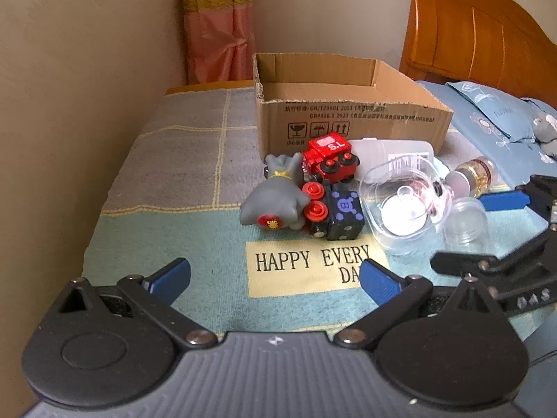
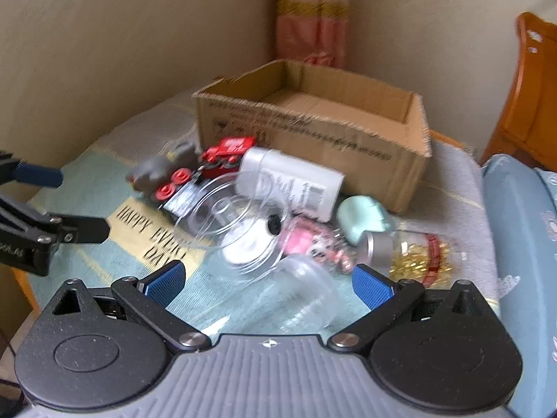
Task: Organize rigid objects
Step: 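Reach the left tool to the grey cat toy while the right tool approaches the clear jar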
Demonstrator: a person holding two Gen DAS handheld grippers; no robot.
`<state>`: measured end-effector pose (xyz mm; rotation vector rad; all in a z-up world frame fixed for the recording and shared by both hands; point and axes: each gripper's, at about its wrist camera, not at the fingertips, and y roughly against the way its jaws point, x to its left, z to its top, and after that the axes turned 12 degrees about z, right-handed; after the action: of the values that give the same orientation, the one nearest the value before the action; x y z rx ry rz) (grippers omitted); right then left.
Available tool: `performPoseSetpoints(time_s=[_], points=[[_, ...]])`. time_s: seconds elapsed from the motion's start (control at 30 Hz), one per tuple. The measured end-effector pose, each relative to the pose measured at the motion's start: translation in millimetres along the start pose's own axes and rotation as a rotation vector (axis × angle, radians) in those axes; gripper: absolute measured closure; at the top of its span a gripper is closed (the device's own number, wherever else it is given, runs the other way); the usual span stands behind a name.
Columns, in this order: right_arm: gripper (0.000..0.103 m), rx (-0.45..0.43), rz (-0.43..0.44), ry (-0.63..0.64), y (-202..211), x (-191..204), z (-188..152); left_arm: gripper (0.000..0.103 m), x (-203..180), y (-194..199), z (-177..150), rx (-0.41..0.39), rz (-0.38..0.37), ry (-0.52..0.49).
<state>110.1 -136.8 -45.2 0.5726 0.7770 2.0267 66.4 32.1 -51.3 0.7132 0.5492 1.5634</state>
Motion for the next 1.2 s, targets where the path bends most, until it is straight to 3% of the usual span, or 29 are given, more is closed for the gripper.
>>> performPoseSetpoints(time_s=[0.3,0.53,0.67,0.83,1.2], points=[[0.000,0.070,0.079,-0.031,11.8,8.9,-19.3,0.001,5.3,-12.7,9.1,-0.021,0.008,-0.045],[0.000,0.080,0.057,-0.034,6.5,21.8,-32.7,0.001,6.8,-29.9,33.3,-0.087,0.035,-0.050],[0.000,0.089,0.041,-0.040,-4.6,23.1,-35.7,0.001,4.3,-49.1,43.0,-0.081,0.037,-0.060],[0.000,0.090,0.040,-0.060,-10.1,21.8,-37.5,0.000,12.3,-56.8,41.7,-0.065,-0.010,-0.042],[0.000,0.066,0.021,-0.015,-12.6,25.4,-41.7,0.001,43.9,-48.5,25.5,-0.069,0.029,-0.066]])
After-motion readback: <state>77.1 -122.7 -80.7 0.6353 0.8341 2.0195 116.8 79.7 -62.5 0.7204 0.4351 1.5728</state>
